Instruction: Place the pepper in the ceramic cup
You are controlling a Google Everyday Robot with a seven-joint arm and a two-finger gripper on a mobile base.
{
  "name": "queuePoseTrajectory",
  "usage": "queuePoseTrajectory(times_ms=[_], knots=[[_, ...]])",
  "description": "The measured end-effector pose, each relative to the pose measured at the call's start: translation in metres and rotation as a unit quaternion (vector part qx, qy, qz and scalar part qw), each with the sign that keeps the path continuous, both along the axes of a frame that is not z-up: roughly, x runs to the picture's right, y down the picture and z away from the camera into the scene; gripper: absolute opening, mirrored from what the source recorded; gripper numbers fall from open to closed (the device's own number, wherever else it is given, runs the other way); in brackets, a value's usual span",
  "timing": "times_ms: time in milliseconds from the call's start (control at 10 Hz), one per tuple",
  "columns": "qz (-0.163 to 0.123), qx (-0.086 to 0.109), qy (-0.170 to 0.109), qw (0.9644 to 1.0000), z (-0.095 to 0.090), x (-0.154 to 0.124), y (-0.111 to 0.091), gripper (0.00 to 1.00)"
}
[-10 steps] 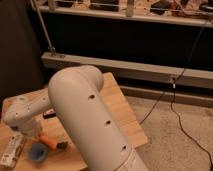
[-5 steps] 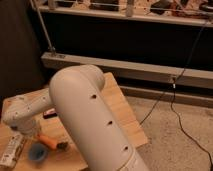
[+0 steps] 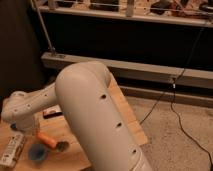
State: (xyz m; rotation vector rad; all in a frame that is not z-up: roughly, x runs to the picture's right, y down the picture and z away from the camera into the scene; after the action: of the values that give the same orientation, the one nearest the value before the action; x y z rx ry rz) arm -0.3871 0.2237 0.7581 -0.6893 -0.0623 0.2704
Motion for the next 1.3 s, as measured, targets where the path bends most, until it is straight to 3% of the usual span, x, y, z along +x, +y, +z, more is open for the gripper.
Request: queuePoseTrajectory(times_ms=[1300], knots=[[0.012,0.025,-0.045,0.9986,-0.047,0.008,-0.027,0.43]])
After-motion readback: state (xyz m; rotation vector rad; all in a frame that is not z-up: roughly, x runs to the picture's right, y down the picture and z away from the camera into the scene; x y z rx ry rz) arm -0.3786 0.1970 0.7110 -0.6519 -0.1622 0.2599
